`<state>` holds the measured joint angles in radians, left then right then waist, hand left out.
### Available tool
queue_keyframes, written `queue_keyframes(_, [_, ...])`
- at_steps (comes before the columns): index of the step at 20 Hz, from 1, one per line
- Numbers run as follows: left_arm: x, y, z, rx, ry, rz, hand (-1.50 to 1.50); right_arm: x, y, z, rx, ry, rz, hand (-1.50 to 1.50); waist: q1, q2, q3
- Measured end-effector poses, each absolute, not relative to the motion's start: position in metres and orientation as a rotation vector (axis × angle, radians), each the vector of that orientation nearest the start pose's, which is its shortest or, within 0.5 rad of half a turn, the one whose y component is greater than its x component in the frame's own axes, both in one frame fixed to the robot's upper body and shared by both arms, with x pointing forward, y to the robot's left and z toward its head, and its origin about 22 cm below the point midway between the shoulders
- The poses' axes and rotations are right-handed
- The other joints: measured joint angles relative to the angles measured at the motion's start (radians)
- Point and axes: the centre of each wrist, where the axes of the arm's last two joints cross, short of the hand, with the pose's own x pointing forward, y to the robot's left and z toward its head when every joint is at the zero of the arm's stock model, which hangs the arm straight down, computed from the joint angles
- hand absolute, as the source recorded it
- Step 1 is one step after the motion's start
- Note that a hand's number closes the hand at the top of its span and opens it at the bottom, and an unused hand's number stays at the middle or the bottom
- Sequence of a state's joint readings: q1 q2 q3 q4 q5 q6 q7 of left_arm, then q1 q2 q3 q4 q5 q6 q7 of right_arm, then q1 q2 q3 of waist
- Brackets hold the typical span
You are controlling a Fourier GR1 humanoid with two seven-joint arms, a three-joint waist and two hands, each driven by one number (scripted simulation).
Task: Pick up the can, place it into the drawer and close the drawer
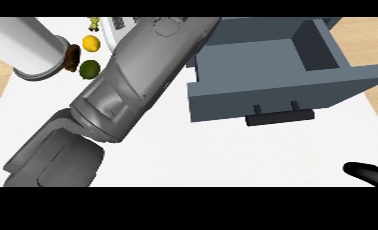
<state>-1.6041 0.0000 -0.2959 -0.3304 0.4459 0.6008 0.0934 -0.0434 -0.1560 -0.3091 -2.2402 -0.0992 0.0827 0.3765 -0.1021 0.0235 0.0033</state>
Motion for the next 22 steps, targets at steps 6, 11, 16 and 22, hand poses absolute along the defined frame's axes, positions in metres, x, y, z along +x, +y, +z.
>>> queue_keyframes(6, [0.434, -0.022, 0.253, 0.137, -1.718, -0.087, -1.50, 0.194, -0.290, 0.179, -0.297, -1.959, 0.101, -1.50, -0.008, 0.005, 0.000])
queue_keyframes(11, [0.435, -0.020, 0.250, 0.115, -1.707, -0.038, -1.50, 0.200, -0.286, 0.186, -0.380, -2.004, 0.240, -1.50, -0.002, 0.007, 0.000])
queue_keyframes(16, [0.434, -0.021, 0.256, 0.065, -1.706, -0.006, -1.50, 0.218, -0.281, 0.186, -0.500, -2.002, 0.395, -1.50, 0.011, 0.011, 0.000])
queue_keyframes(22, [0.436, -0.020, 0.253, 0.048, -1.714, 0.014, -1.50, 0.239, -0.265, 0.175, -0.661, -1.968, 0.591, -1.50, 0.034, 0.007, -0.001])
